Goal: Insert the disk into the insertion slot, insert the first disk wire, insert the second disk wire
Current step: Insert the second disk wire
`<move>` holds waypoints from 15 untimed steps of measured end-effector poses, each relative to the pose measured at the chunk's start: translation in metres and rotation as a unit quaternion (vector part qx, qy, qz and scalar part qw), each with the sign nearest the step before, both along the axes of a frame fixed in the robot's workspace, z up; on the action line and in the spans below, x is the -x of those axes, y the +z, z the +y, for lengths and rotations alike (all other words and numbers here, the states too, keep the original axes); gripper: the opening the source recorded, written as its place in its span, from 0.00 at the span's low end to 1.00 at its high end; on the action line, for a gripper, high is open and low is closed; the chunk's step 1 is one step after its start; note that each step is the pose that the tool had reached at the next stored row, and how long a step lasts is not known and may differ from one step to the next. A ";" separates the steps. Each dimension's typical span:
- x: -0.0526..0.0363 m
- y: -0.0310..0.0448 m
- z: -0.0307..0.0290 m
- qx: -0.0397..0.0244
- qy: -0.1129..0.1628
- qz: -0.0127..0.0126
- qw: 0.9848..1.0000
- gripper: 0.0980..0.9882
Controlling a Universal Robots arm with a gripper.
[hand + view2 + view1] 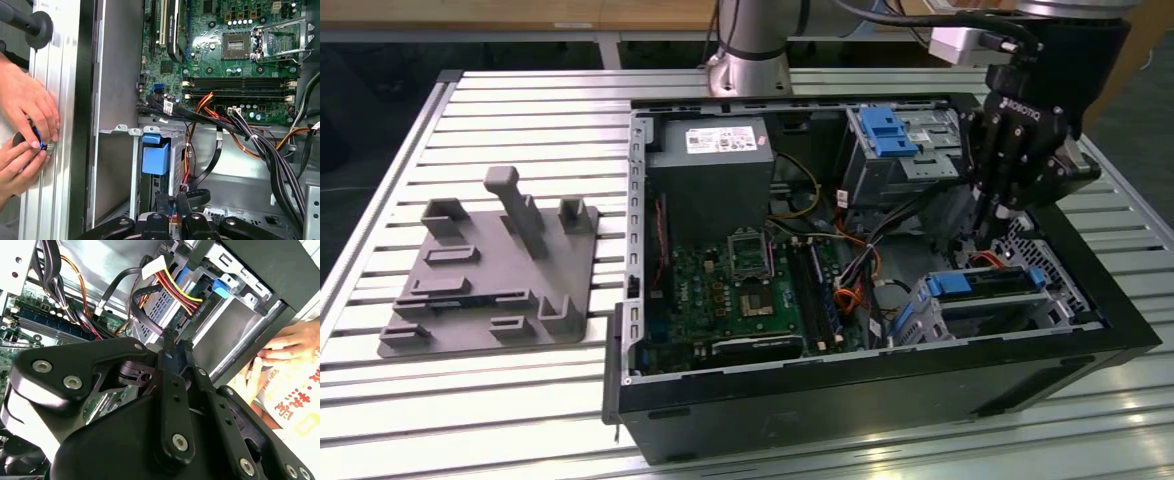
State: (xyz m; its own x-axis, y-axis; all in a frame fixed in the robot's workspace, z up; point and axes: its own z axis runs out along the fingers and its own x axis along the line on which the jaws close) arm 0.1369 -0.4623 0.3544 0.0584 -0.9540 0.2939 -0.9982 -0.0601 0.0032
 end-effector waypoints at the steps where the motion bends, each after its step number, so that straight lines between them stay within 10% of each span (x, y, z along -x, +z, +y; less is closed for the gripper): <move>1: 0.0004 0.0001 0.0000 0.000 0.000 -0.001 1.000 0.13; 6: 0.0026 0.0003 -0.0005 0.002 -0.002 -0.007 1.000 0.13; 15: 0.0048 -0.0002 -0.0005 0.009 -0.006 -0.007 1.000 0.13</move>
State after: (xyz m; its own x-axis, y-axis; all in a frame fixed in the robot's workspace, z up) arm 0.1322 -0.4628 0.3542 0.0427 -0.9494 0.3110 -0.9988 -0.0482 -0.0100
